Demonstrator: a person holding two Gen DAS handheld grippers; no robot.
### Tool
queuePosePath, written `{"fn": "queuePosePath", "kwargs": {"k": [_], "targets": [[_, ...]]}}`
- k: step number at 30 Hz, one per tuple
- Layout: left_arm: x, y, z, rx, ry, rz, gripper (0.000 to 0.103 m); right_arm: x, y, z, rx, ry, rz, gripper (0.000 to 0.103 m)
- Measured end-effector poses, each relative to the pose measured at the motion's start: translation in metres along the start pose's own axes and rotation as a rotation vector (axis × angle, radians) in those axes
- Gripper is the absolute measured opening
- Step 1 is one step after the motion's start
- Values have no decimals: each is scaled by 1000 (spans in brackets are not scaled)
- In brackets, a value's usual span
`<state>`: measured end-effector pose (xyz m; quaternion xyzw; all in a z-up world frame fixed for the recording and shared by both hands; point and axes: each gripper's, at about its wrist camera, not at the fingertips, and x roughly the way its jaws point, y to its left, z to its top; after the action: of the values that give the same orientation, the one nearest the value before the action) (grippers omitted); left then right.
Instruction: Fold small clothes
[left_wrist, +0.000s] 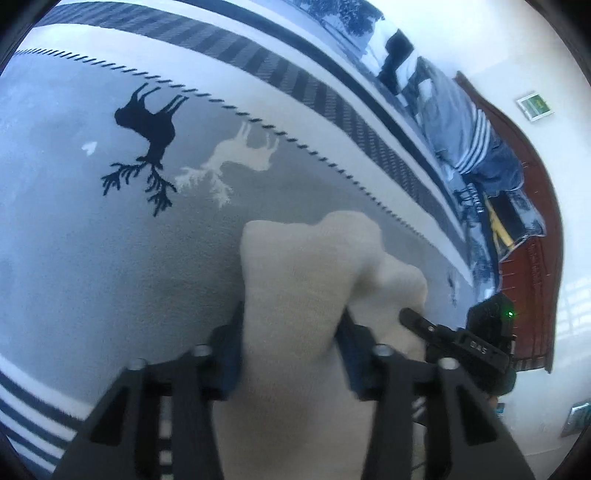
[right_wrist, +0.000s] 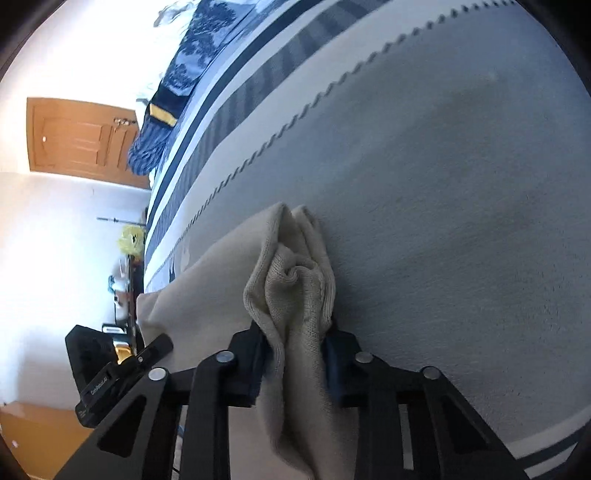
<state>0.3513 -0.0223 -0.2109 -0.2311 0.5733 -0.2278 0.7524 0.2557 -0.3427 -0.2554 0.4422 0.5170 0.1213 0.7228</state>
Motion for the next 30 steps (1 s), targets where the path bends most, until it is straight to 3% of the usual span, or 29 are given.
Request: {"fn": "queuePosePath", "kwargs": {"k": [3, 6, 11, 16, 20, 21, 22, 24, 25, 28, 30], "targets": [[-27, -1, 0, -32, -21, -26, 34, -9, 18, 0, -38, -13, 36, 25], [-72, -3, 8, -27, -95, -68, 33, -22, 53, -1, -81, -35, 107, 24], [-114, 1, 55, -4, -180, -53, 33, -13, 118, 19, -169, -54, 169, 24], [-106, 23, 108, 4, -199, -12, 34, 31, 157, 59, -220, -36, 145, 24], [-71, 48, 125, -24, -167, 76, 39, 75, 166, 83, -298, -8, 7, 29], [-64, 55, 123, -40, -166, 149, 39, 86, 165, 86, -313, 4, -41, 33], [-63, 60, 119, -39, -164, 174, 39, 96, 163, 88, -329, 17, -119, 35], [-67, 66, 105, -28, -159, 159, 43, 99, 157, 85, -355, 13, -271, 35], [-72, 68, 90, -11, -161, 157, 47, 91, 155, 80, -356, -2, -267, 37], [-87, 73, 39, 46, -175, 183, 52, 49, 142, 40, -347, -33, -171, 69], [-89, 74, 2, 65, -173, 207, 52, 25, 126, -2, -337, -51, -130, 70]]}}
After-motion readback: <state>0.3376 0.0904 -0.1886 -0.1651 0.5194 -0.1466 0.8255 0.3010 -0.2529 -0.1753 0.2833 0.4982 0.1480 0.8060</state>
